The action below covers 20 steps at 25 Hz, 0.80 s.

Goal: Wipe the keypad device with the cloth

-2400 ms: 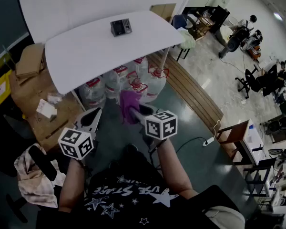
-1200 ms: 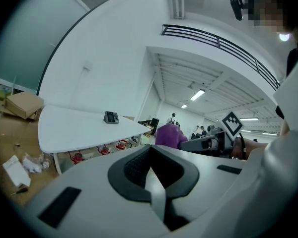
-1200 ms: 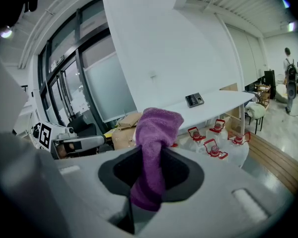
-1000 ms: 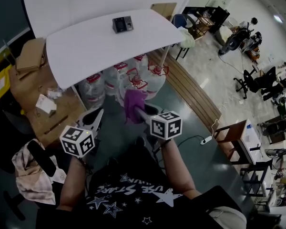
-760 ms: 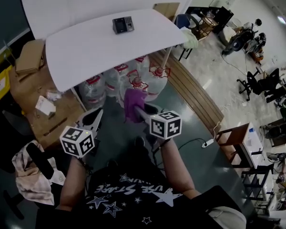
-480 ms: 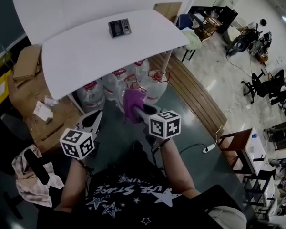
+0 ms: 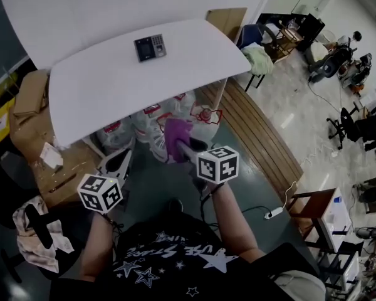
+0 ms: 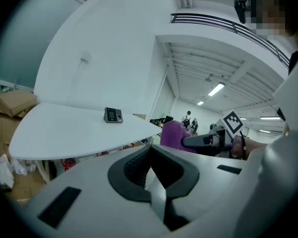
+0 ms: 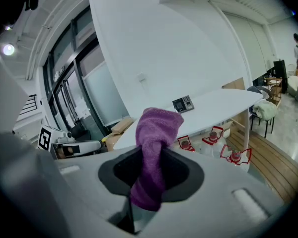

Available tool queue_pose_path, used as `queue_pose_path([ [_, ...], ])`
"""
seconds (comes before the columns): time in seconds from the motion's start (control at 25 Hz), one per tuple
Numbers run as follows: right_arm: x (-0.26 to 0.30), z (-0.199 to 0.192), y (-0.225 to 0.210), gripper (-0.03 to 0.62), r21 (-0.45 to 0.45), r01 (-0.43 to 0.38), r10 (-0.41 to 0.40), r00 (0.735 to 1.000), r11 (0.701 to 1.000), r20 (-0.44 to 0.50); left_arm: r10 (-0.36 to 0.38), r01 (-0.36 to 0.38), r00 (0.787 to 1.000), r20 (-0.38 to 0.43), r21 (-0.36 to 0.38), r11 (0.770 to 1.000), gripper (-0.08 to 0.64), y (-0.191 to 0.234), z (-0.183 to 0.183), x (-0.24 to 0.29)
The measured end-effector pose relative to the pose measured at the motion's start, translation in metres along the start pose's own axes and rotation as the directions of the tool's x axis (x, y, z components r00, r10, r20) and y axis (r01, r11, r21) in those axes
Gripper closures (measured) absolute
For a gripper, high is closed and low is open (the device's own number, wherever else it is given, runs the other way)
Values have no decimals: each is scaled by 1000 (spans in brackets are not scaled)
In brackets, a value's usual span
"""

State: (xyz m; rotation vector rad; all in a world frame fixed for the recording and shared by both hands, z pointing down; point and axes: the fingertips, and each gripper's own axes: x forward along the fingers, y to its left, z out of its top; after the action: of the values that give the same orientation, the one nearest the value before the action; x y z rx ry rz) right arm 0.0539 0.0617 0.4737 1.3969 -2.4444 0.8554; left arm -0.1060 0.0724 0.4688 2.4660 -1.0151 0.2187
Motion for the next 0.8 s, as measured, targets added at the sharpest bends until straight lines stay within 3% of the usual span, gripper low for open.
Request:
queue_pose_path([
  [0.36, -4, 18, -56, 494, -23, -64, 63, 998, 998, -26, 77, -77, 996, 40, -6, 997, 552, -18, 15, 50],
  [0.8, 5, 28, -77, 494, -24, -78, 77, 996, 997, -48, 83, -83, 996, 43, -7, 997, 552, -23, 26, 78],
])
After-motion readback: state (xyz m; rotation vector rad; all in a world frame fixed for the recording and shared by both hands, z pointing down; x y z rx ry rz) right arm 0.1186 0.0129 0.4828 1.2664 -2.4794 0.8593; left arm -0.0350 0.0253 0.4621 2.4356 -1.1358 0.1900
